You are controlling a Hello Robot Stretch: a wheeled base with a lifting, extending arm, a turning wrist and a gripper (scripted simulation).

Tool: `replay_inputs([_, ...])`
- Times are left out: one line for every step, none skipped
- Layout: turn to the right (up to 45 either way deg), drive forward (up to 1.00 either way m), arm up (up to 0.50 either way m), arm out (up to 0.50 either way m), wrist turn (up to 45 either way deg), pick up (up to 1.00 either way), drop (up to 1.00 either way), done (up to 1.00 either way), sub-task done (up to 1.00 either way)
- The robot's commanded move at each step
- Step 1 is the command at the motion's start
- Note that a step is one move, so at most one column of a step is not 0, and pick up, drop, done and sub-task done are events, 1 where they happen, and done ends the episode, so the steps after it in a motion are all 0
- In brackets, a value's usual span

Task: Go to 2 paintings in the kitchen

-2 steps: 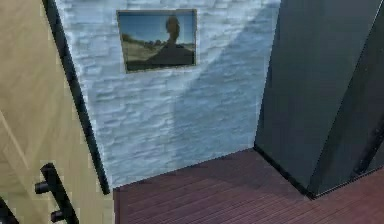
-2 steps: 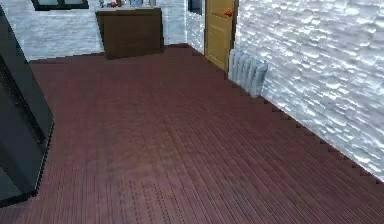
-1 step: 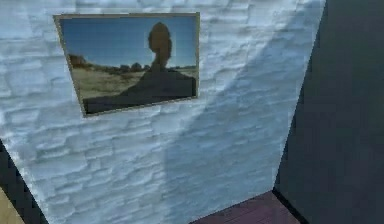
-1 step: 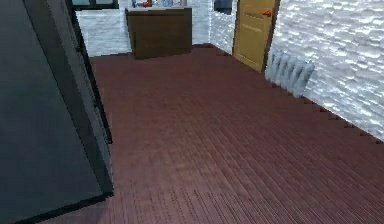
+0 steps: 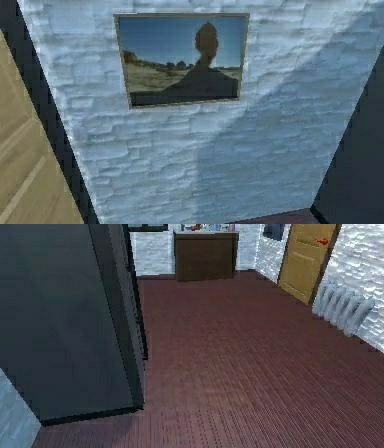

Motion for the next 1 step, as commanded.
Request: replay_inputs([0.0,0.00,0.00,0.00,0.0,0.00,0.00,0.00,1.00])
